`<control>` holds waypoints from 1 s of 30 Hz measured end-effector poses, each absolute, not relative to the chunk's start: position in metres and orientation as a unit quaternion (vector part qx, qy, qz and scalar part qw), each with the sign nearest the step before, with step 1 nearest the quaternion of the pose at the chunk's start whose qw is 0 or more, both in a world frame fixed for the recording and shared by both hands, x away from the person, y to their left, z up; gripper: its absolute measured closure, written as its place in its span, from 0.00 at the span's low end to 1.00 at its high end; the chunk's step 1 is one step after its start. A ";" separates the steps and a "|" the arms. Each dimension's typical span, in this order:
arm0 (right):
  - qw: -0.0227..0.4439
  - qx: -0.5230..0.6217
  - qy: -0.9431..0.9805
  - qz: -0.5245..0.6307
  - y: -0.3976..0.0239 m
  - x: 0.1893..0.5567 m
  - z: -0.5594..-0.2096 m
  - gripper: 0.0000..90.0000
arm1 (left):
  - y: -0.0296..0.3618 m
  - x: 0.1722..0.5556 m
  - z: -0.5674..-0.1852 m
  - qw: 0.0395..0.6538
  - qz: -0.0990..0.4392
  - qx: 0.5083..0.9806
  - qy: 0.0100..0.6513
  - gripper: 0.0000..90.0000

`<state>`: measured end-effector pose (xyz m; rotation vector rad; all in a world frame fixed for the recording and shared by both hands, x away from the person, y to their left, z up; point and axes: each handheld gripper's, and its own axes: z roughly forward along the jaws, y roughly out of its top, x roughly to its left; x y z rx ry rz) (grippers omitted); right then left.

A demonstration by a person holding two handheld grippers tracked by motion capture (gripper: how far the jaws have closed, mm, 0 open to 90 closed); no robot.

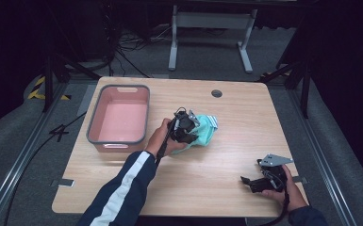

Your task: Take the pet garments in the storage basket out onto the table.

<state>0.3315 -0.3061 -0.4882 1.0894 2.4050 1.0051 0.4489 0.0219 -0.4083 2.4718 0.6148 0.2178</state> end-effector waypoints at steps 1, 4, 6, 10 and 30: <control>0.158 0.381 0.841 0.351 -0.306 0.331 -0.488 0.01 | 0.022 0.449 -0.408 0.288 0.082 0.926 0.230 0.78; 0.158 0.381 0.841 0.351 -0.306 0.332 -0.488 0.01 | 0.019 0.448 -0.413 0.286 0.075 0.928 0.229 0.77; 0.158 0.381 0.841 0.351 -0.306 0.332 -0.488 0.01 | 0.017 0.447 -0.416 0.286 0.070 0.927 0.231 0.75; 0.158 0.381 0.841 0.351 -0.306 0.332 -0.488 0.01 | 0.015 0.446 -0.418 0.280 0.072 0.931 0.222 0.71; 0.158 0.381 0.841 0.351 -0.306 0.331 -0.488 0.01 | 0.017 0.441 -0.411 0.277 0.104 0.926 0.233 0.39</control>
